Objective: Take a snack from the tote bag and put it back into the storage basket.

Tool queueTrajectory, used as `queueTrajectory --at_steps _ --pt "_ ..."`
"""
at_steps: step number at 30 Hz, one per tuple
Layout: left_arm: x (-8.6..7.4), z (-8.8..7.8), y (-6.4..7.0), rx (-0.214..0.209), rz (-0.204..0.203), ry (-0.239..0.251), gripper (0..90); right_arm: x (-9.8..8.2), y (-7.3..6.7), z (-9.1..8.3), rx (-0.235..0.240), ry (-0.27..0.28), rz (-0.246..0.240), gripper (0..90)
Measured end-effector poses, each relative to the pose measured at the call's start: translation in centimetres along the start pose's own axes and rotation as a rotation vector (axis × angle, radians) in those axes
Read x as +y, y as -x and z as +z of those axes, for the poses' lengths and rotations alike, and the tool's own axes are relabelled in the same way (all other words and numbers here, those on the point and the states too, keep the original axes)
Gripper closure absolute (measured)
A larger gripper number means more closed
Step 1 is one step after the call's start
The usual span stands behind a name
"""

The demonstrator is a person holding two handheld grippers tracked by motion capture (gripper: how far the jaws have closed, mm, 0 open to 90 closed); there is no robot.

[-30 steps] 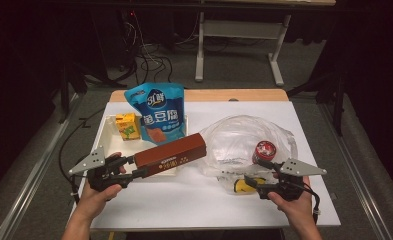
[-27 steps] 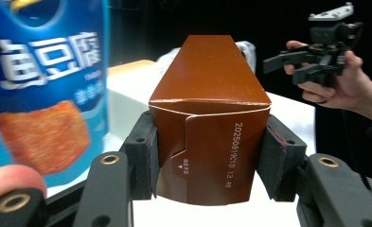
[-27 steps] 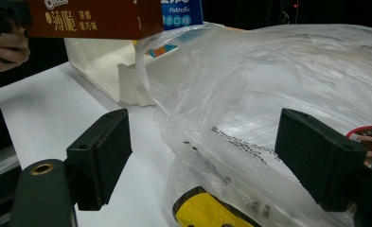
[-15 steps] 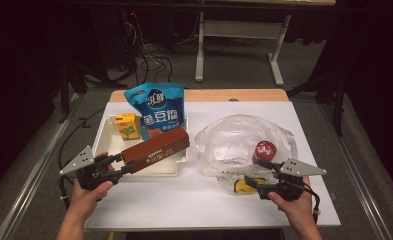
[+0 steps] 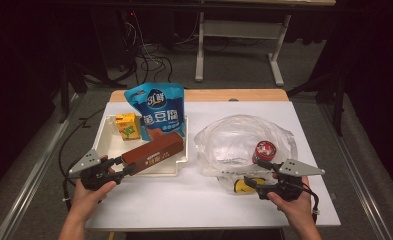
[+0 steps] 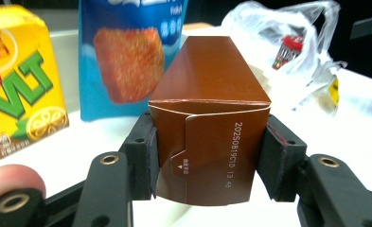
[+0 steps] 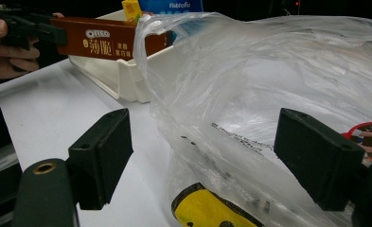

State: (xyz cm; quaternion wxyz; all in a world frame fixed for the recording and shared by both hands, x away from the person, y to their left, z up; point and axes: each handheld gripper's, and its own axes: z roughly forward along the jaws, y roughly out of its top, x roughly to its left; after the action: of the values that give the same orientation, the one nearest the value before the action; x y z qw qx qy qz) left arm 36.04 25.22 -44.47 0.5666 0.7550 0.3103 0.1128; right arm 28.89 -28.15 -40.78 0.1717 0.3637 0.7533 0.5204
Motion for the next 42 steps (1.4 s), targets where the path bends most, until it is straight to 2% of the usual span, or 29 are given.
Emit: queueTrajectory --at_steps 4,7,16,19,22,24,26,28,30,32,33,34,36,37,38,39,41,42 --pt "-0.4 0.8 0.1 -0.003 0.006 -0.028 48.3 -0.1 0.0 0.1 -0.001 -0.006 -0.003 20.9" --pt "-0.7 1.3 0.0 0.011 0.003 -0.042 48.1 -0.1 0.0 0.0 -0.005 -0.006 -0.005 20.9" --pt "-1.6 1.8 -0.3 0.012 -0.026 -0.073 46.6 -0.2 0.1 0.1 -0.005 -0.005 0.006 20.8" --pt "-1.6 2.0 0.1 0.005 -0.035 -0.111 43.5 -0.4 0.2 0.3 -0.001 -0.006 0.008 20.8" --pt "-1.4 1.9 0.6 0.009 -0.044 -0.12 33.5 -0.4 0.2 0.2 -0.003 -0.005 0.008 20.6" --pt "-1.1 1.5 1.1 0.052 -0.04 -0.113 29.7 -0.4 0.3 0.2 -0.005 -0.004 0.016 20.5" --pt "-0.8 1.1 1.7 0.073 -0.024 -0.106 28.3 -0.5 0.3 0.2 -0.01 -0.007 0.011 20.3" --pt "-0.5 0.5 2.5 0.132 -0.016 -0.106 28.3 -0.5 0.4 0.1 -0.011 -0.006 0.014 20.2" --pt "-0.4 -0.3 3.2 0.171 -0.028 -0.091 28.1 -0.5 0.4 0.1 -0.013 -0.004 0.016 20.0" --pt "-0.3 -1.1 3.8 0.186 -0.038 -0.065 29.1 -0.5 0.4 0.0 -0.014 -0.004 0.013 20.0" --pt "-0.3 -1.6 4.2 0.197 -0.031 -0.059 30.8 -0.5 0.4 0.0 -0.014 -0.004 0.011 19.9" --pt "-0.3 -1.8 4.5 0.194 -0.028 -0.057 36.5 -0.6 0.4 0.0 -0.013 -0.006 0.014 19.9" --pt "-0.6 -2.2 5.0 0.16 -0.021 -0.067 46.7 -0.6 0.5 0.0 -0.015 -0.008 0.019 19.9" --pt "-0.7 -2.2 5.1 0.151 -0.034 -0.078 51.6 -0.6 0.5 0.0 -0.016 -0.008 0.016 19.9" --pt "-0.8 -2.2 5.1 0.15 -0.049 -0.086 61.0 -0.6 0.5 0.1 -0.017 -0.007 0.016 19.9" --pt "-0.9 -2.2 5.1 0.163 -0.064 -0.098 66.7 -0.7 0.5 0.1 -0.017 -0.008 0.018 19.9" --pt "-1.1 -2.0 4.7 0.176 -0.122 -0.115 82.1 -0.7 0.5 0.1 -0.018 -0.011 0.021 20.0" --pt "-1.2 -1.9 4.6 0.184 -0.141 -0.117 86.6 -0.7 0.5 0.2 -0.017 -0.011 0.019 20.0"
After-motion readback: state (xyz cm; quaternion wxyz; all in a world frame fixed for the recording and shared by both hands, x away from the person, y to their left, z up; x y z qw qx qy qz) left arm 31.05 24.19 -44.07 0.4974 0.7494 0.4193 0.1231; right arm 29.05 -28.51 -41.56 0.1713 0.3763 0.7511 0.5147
